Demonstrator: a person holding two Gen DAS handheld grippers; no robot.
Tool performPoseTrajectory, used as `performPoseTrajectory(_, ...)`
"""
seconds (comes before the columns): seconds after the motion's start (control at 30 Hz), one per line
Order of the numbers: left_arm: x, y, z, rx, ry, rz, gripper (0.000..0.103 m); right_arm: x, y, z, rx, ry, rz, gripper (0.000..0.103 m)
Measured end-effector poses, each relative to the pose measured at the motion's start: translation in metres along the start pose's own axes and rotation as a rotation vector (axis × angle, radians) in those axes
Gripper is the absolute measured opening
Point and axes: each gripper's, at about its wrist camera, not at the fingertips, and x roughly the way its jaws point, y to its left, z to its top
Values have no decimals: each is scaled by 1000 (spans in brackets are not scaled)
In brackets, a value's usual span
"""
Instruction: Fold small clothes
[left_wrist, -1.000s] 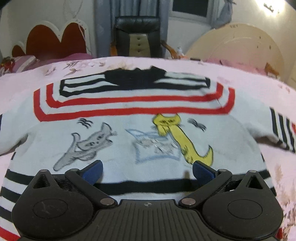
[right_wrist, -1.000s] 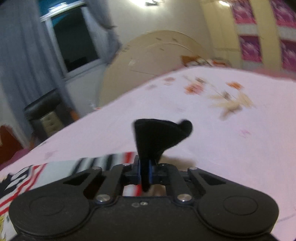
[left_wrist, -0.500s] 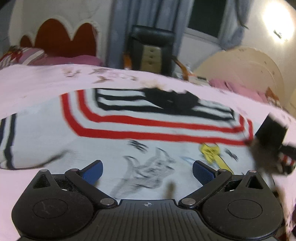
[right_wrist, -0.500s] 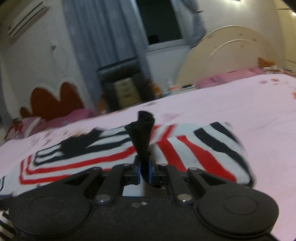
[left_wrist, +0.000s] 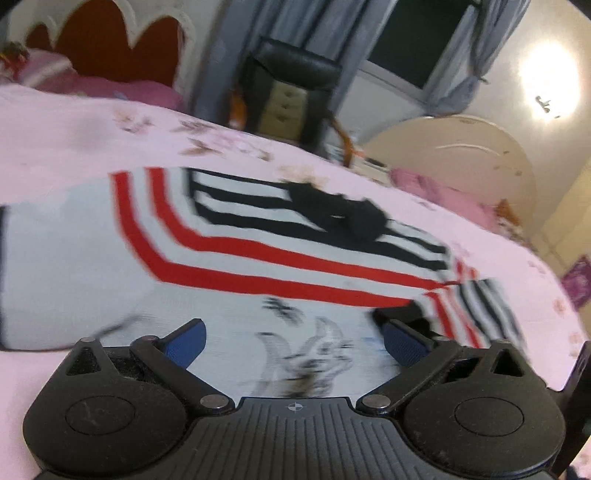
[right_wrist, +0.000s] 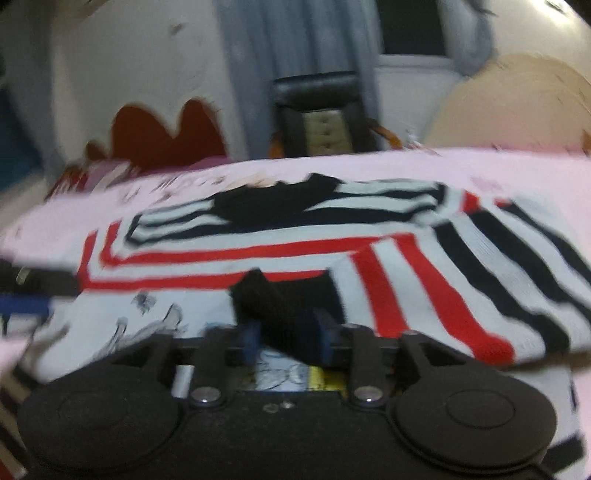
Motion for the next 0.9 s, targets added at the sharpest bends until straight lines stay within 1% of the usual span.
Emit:
performPoseTrajectory(0.03,7,-5,2,-7,22,-29,80,-5,0,2,-23,-21,-10,55)
performPoseTrajectory(0.07,11,-9,2,-16,35,-52,79,-15,-1,2,-32,-52,-27,62)
performPoseTrajectory(0.1,17,-14,1,-33,46,-83,79,-27,-6,1,-31,-78,-32,63)
performPoseTrajectory(0.17,31,-25,-2,-64,77,-140,79,-45,-22,-1,13,-87,-55,62)
performPoseTrajectory(0.27,53,-43,-12,-114,147,-221,79,-71,-55,-6,145,-96,-88,62)
performPoseTrajectory(0.33,70,-50,-16,-158,166,-244,79,-86,-74,-10,224,-102,-106,62)
performPoseTrajectory(0.4,81,-55,-17,-186,153,-260,79,-97,-90,-15,297,-105,-106,62)
performPoseTrajectory(0.43,86,-59,-16,-182,143,-256,77,-101,-99,-19,339,-106,-105,62)
performPoseTrajectory(0.47,89,-63,-15,-167,137,-257,41,-102,-106,-21,379,-103,-103,62)
performPoseTrajectory(0.5,95,-67,-13,-149,162,-247,6,-105,-114,-25,421,-101,-100,62)
performPoseTrajectory(0.53,102,-68,-14,-157,191,-251,5,-108,-122,-29,472,-101,-94,62)
performPoseTrajectory(0.57,103,-67,-13,-165,182,-254,5,-107,-128,-32,508,-102,-89,62)
performPoseTrajectory(0.67,87,-65,-4,-117,104,-228,5,-105,-145,-38,620,-101,-71,64)
performPoseTrajectory(0.7,78,-58,0,-102,88,-215,5,-102,-147,-39,649,-109,-57,64)
performPoseTrajectory(0.8,66,-44,8,-56,71,-168,5,-98,-157,-41,736,-124,-4,64)
performPoseTrajectory(0.9,62,-26,9,-58,77,-133,5,-90,-162,-42,808,-133,67,64)
